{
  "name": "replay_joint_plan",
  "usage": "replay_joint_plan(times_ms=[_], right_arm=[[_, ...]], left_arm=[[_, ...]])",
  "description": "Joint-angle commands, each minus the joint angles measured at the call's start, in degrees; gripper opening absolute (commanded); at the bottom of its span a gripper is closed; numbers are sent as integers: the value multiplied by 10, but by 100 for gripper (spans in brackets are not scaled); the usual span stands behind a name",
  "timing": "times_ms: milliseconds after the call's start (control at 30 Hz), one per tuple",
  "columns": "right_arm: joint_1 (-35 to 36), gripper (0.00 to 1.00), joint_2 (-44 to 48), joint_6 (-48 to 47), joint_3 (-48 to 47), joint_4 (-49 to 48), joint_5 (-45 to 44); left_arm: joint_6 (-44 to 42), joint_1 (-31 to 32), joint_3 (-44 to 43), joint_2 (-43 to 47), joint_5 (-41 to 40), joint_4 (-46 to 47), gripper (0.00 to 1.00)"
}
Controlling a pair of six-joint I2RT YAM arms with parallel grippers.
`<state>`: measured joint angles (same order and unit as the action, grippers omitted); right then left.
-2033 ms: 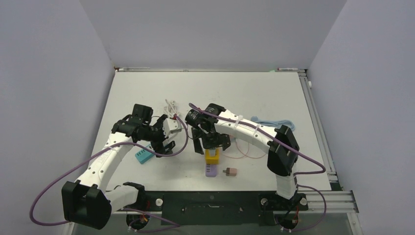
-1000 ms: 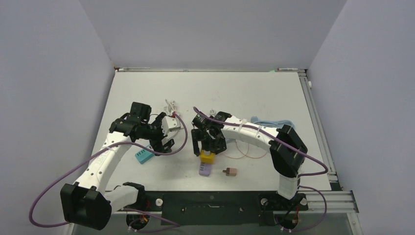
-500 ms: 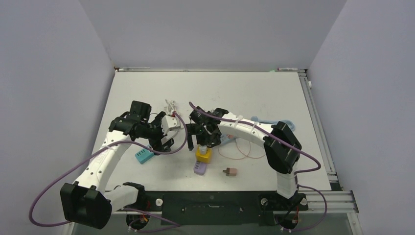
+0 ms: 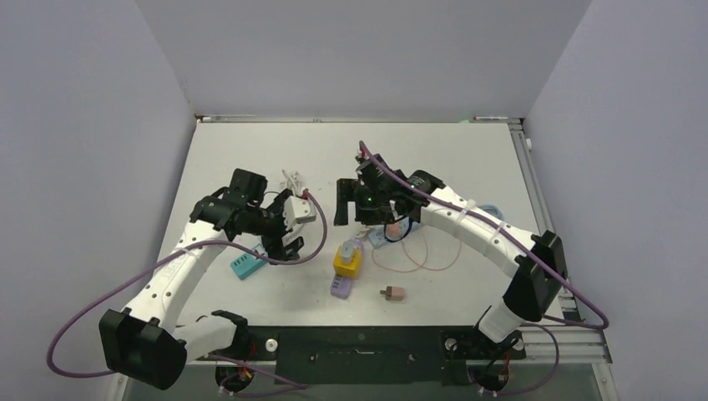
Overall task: Insert the plug
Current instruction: Insert the plug into the socket, then press the plug into the socket.
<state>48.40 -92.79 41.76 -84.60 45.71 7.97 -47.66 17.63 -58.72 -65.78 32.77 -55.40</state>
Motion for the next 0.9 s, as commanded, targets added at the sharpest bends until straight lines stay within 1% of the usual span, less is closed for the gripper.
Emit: replay_joint_plan(times_ms=[0,67,100,167,233,367,533,667,733,833,867], right_arm=[[0,73,52,13,64,-48,-7],[0,54,69,21,97,-68,-7],[-1,48,74,25,108,-78,-6],[0,41,82,29,126,-96,-5],[-1,39,83,31,135,-111,-5],[-3,38,87,32,160,-144,4],[-11,39,104,28,180,-154,9],[-17,43,114,27,194,-161,20],[-21,47,114,24,191,-159,22],[-32,62,120,23,190,-158,23],[-36,63,124,22,192,-158,27]], left_arm=[[48,58,-43,2,9,36,96],[83,79,-50,-14,6,66,96],[107,87,-53,-22,8,86,96],[158,97,-64,-44,17,126,96],[205,99,-72,-62,29,160,96],[243,115,-70,-83,34,197,96],[250,139,-63,-91,24,218,96],[247,152,-58,-106,21,225,97],[241,161,-53,-111,13,227,97],[227,165,-44,-117,7,226,97],[223,166,-41,-117,4,225,97]])
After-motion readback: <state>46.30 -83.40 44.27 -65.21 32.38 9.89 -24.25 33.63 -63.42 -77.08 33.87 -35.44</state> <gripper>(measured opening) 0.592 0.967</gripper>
